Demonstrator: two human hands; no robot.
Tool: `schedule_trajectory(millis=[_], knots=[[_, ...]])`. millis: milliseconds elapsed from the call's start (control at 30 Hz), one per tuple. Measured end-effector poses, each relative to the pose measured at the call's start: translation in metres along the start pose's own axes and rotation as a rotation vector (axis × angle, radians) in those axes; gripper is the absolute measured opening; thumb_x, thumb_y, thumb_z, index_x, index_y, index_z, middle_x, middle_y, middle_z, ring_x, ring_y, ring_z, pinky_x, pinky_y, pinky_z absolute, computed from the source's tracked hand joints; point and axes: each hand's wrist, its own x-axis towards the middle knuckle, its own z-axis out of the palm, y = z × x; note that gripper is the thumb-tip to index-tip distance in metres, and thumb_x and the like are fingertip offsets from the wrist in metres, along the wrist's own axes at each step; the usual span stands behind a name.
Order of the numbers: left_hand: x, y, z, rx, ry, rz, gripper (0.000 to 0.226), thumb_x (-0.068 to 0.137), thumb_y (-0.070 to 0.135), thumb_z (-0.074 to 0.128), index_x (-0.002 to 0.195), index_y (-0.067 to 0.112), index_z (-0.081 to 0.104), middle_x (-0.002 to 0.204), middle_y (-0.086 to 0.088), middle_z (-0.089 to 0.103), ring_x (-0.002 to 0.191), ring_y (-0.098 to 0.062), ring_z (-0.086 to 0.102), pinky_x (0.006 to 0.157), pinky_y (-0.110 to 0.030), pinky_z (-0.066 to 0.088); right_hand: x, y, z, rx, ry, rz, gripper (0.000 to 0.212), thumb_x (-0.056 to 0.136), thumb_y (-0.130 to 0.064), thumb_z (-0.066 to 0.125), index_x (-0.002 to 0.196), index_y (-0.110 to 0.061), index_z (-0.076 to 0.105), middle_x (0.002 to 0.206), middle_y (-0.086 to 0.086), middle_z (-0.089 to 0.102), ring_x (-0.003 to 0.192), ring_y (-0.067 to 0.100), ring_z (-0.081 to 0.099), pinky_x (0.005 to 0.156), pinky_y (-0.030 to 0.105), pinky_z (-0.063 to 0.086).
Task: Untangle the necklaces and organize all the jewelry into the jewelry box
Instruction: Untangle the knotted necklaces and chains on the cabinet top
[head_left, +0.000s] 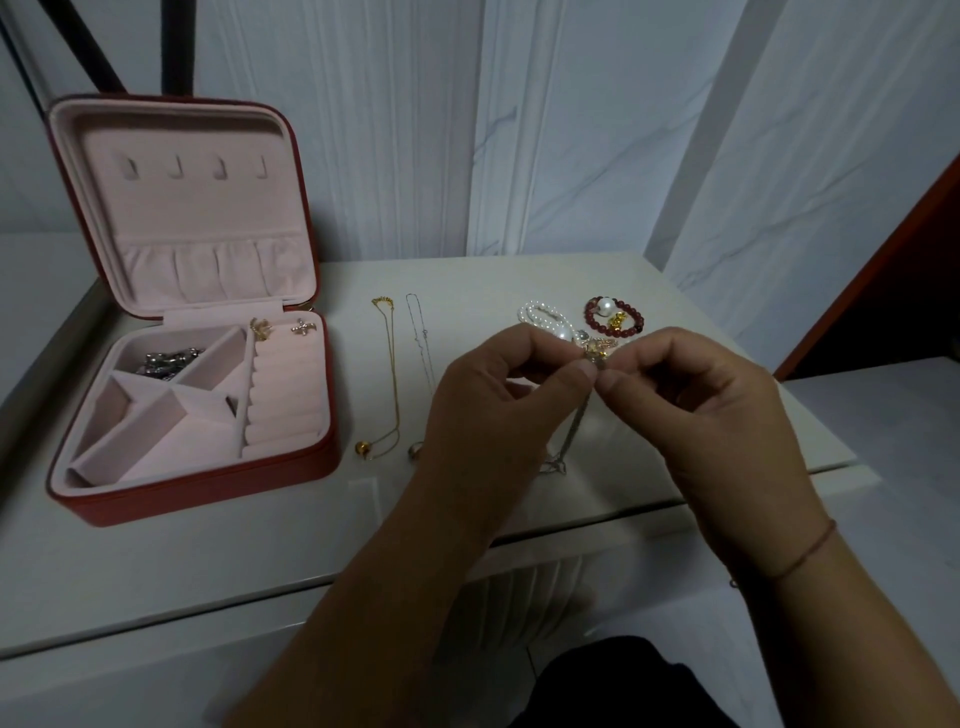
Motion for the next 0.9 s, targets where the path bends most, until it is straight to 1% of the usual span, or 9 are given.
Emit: schedule_trajectory(millis=[133,233,300,367,433,533,667,733,900], knots=[[0.0001,0.0005,0.0026,-0.005,0.01,-0.007,0.005,0.079,0.018,0.063,0.075,0.019,0.061,0.071,0.003,0.063,0.067,-0.006,0.057,0.062,-0.013,0.048,0.0029,0.0016,-0.0017,-0.189,0.02,-0.131,0.005,0.081,-0.018,0.065,0.076,-0.018,0.064,0.074,-0.003,0.061,0.071,0.014,0.055,0.067,0.02,0.047],[0.0007,0.0004,0.0047,-0.008,0.01,-0.007,0.01,0.084,0.01,0.061,0.075,0.015,0.059,0.067,0.0,0.061,0.06,-0.007,0.053,0.057,-0.015,0.046,0.004,0.0019,-0.0009,-0.251,0.031,-0.173,0.015,0.078,-0.032,0.053,0.076,-0.019,0.061,0.075,-0.005,0.059,0.072,0.009,0.054,0.067,0.012,0.043],[0.0007,0.0015,0.0053,-0.043,0.011,-0.019,0.012,0.084,0.012,0.06,0.074,0.016,0.057,0.062,0.004,0.057,0.059,-0.005,0.05,0.055,-0.016,0.044,0.0038,0.0021,0.0006,-0.15,0.012,-0.112,0.021,0.076,-0.036,0.052,0.077,-0.017,0.062,0.077,0.001,0.059,0.071,0.014,0.054,0.066,0.019,0.046],[0.0011,0.0011,0.0052,-0.114,0.005,-0.052,0.006,0.078,0.019,0.058,0.073,0.016,0.057,0.069,-0.008,0.058,0.065,-0.013,0.051,0.06,-0.022,0.046,0.0033,0.0019,0.0014,-0.012,-0.027,-0.042,0.027,0.075,-0.039,0.054,0.078,-0.015,0.064,0.074,0.008,0.057,0.071,0.023,0.053,0.065,0.026,0.047],[0.0015,-0.0007,0.0042,-0.202,-0.004,-0.095,0.008,0.073,0.025,0.062,0.072,0.018,0.059,0.077,-0.017,0.06,0.071,-0.019,0.052,0.063,-0.024,0.047,0.0034,0.0023,0.0019,0.089,-0.065,0.01,0.026,0.074,-0.038,0.057,0.079,-0.013,0.064,0.07,0.006,0.057,0.068,0.017,0.052,0.065,0.021,0.047],[0.0024,-0.0029,0.0024,-0.33,-0.031,-0.147,0.005,0.067,0.031,0.063,0.067,0.026,0.063,0.079,-0.01,0.062,0.076,-0.019,0.054,0.069,-0.026,0.048,0.0035,0.0022,0.0033,0.134,-0.089,0.041,0.018,0.079,-0.027,0.056,0.08,-0.011,0.064,0.071,0.001,0.059,0.068,0.009,0.053,0.065,0.015,0.047],[0.0025,-0.0036,0.0023,-0.428,0.004,-0.213,0.007,0.069,0.02,0.066,0.065,0.025,0.067,0.075,-0.001,0.067,0.075,-0.015,0.06,0.071,-0.025,0.05,0.0023,0.002,0.0041,0.064,-0.077,-0.021,0.027,0.076,-0.038,0.058,0.082,-0.012,0.064,0.078,0.024,0.055,0.073,0.035,0.05,0.067,0.037,0.048],[0.0024,-0.0017,0.0022,-0.445,0.018,-0.236,0.005,0.07,0.016,0.066,0.072,0.02,0.066,0.074,-0.001,0.068,0.073,-0.013,0.062,0.069,-0.024,0.051,0.0028,0.0033,0.0038,-0.001,-0.066,-0.064,0.025,0.079,-0.038,0.056,0.083,-0.014,0.063,0.079,0.022,0.056,0.076,0.036,0.052,0.072,0.043,0.048],[0.0014,0.0049,0.0016,-0.542,0.01,-0.348,0.01,0.088,0.001,0.055,0.091,0.008,0.061,0.074,-0.004,0.069,0.067,-0.011,0.063,0.064,-0.021,0.052,0.0031,0.0074,0.0035,-0.142,-0.038,-0.142,0.023,0.085,-0.039,0.047,0.085,-0.019,0.059,0.078,0.0,0.059,0.074,0.017,0.056,0.069,0.029,0.05]])
